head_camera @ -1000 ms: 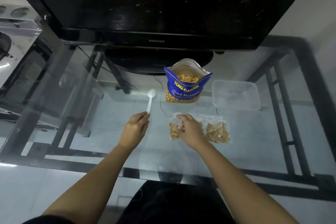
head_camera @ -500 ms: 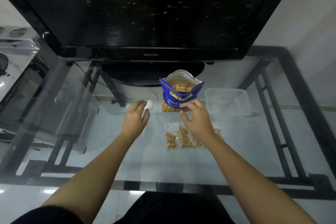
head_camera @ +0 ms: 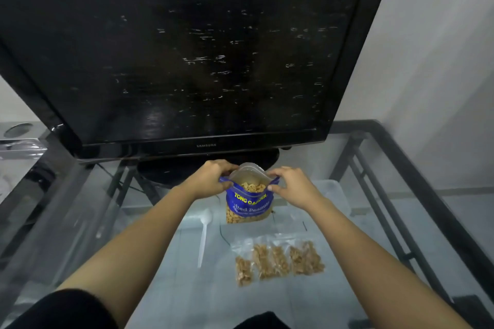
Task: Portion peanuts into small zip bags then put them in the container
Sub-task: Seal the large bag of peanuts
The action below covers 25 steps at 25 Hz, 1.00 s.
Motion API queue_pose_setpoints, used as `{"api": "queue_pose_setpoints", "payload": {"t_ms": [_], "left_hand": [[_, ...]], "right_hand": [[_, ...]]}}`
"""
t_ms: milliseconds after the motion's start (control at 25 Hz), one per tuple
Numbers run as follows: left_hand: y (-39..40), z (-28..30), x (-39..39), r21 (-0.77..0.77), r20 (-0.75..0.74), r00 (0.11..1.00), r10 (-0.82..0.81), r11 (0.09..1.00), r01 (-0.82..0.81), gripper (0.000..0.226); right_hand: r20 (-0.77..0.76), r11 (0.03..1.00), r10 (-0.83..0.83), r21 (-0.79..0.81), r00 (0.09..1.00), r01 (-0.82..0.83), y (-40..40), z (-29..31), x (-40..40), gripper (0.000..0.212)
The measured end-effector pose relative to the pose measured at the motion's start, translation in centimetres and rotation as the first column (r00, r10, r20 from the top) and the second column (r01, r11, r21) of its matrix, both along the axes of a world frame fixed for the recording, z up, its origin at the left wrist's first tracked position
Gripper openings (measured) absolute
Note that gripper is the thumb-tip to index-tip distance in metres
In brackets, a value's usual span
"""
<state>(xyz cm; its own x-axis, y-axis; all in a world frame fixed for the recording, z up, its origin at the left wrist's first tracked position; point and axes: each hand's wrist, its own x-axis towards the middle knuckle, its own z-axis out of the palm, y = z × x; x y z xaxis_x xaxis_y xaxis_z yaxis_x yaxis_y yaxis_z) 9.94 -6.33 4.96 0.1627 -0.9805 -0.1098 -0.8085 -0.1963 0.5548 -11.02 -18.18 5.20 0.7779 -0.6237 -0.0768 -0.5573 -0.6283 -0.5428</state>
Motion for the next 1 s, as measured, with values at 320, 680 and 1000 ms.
{"api": "queue_pose_setpoints", "payload": {"t_ms": [320, 680, 1000], "left_hand": [[0.3, -0.5, 0.8, 0.057, 0.120, 0.985, -0.126, 0.991, 0.120, 0.046], [1.9, -1.8, 1.5, 0.038, 0.127, 0.991, -0.052, 0.998, 0.048, 0.025], [0.0, -1.6, -0.2, 0.106, 0.086, 0.996, 0.036, 0.993, -0.045, 0.035]], "right_hand": [[-0.008, 0.998, -0.024, 0.063, 1.000, 0.025, -1.0, -1.3, 0.2, 0.030], [-0.092, 0.991, -0.016, 0.133, 0.996, 0.028, -1.7, -2.0, -0.5, 0.025], [-0.115, 0.993, -0.023, 0.116, 0.993, 0.036, -2.3, -2.2, 0.2, 0.022]]}}
